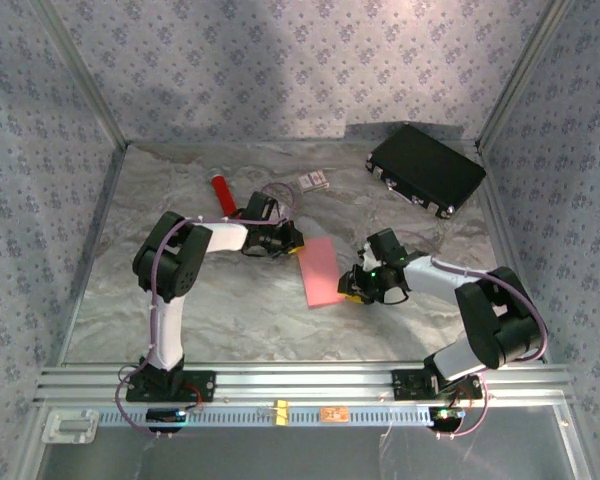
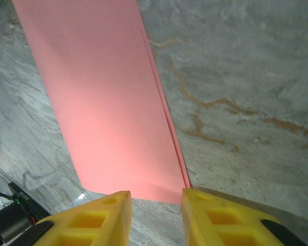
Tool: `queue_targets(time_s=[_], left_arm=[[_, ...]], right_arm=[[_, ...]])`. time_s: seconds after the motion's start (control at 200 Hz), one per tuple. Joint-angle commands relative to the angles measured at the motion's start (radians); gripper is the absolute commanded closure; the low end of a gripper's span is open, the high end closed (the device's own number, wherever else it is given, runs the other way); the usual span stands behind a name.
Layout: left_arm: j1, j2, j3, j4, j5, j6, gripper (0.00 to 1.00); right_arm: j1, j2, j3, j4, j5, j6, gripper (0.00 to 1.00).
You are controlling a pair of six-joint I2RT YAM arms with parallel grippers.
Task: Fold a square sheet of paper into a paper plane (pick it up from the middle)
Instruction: Fold the triangle a second time at the center of the table.
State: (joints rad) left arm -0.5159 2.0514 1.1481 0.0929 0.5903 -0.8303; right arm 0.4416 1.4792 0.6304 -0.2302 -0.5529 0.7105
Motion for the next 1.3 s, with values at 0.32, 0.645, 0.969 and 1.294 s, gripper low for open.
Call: queue_targets(time_s=[0.32,0.645,0.969,1.294], left_arm=[[0.007,0.035,-0.015,-0.135,-0.048,0.039,0.94],[0.007,0.038,-0.008,-0.143,-0.046,0.043,0.94],[0.008,0.038,-0.008,-0.146,-0.044,0.042,0.95],[0.008,0.039,-0.003,-0.148,-0.043,0.045,0.95]], right_arm=[[0.018,-0.005,-0.012,0.018,0.016,0.061,0.68],[0.02,0.003,0.007,0.059,-0.016,0.082,0.67],[0.06,-0.095,-0.066,0.035,0.024,0.154,0.64],[0.077,-0.089,-0.111,0.139,0.061,0.242,0.63]])
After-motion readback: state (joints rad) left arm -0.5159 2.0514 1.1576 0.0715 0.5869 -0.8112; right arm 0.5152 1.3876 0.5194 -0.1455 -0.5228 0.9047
